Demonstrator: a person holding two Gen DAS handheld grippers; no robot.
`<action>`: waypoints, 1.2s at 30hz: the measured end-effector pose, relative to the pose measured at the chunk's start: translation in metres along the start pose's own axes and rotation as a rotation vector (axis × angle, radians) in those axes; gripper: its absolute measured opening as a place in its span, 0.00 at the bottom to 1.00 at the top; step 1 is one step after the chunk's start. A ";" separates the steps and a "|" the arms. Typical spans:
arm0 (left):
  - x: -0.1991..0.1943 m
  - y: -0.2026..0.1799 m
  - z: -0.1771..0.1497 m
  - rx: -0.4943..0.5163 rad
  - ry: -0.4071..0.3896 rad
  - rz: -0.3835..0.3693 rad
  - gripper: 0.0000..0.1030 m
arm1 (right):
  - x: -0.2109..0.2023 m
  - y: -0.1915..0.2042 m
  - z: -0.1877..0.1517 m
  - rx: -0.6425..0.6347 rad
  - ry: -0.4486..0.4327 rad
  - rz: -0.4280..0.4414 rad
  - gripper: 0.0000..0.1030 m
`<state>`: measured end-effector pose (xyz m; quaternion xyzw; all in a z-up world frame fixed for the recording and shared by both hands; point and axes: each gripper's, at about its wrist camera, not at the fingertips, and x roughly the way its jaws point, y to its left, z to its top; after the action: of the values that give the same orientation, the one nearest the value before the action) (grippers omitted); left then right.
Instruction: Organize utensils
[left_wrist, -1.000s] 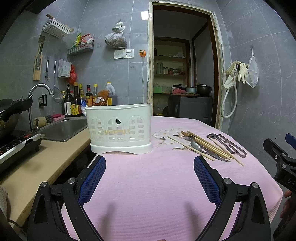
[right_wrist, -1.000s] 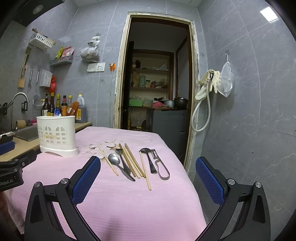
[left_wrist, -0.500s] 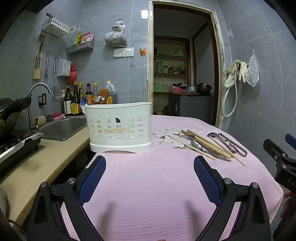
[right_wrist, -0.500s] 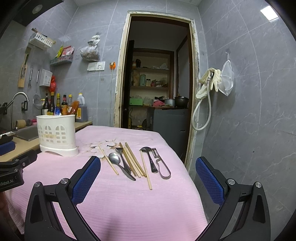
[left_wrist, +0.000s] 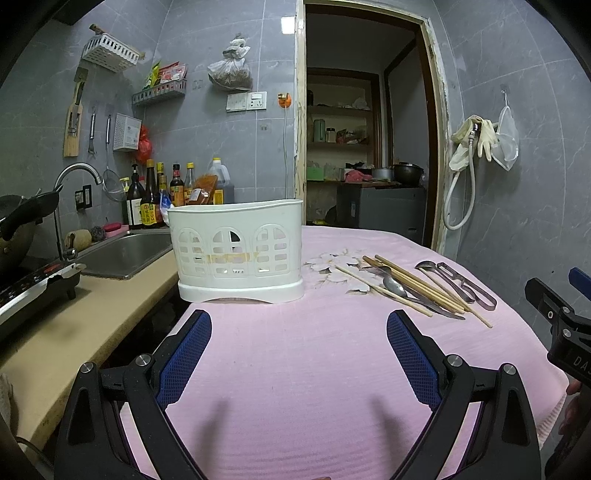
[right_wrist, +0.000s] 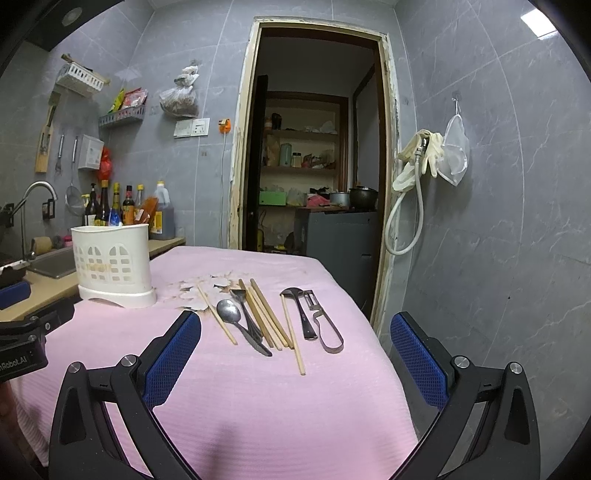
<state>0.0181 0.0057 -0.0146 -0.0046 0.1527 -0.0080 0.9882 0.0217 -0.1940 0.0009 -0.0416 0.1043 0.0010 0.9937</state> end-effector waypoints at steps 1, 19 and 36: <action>0.000 0.000 0.000 0.000 0.001 0.000 0.91 | 0.000 0.000 0.000 0.001 0.002 0.000 1.00; 0.082 -0.011 0.053 0.000 0.217 -0.194 0.90 | 0.060 -0.042 0.042 -0.130 0.095 0.112 1.00; 0.215 -0.042 0.073 -0.027 0.508 -0.290 0.35 | 0.225 -0.077 0.039 -0.097 0.555 0.301 0.53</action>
<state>0.2446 -0.0396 -0.0099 -0.0372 0.3932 -0.1480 0.9067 0.2505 -0.2694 -0.0009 -0.0715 0.3761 0.1417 0.9129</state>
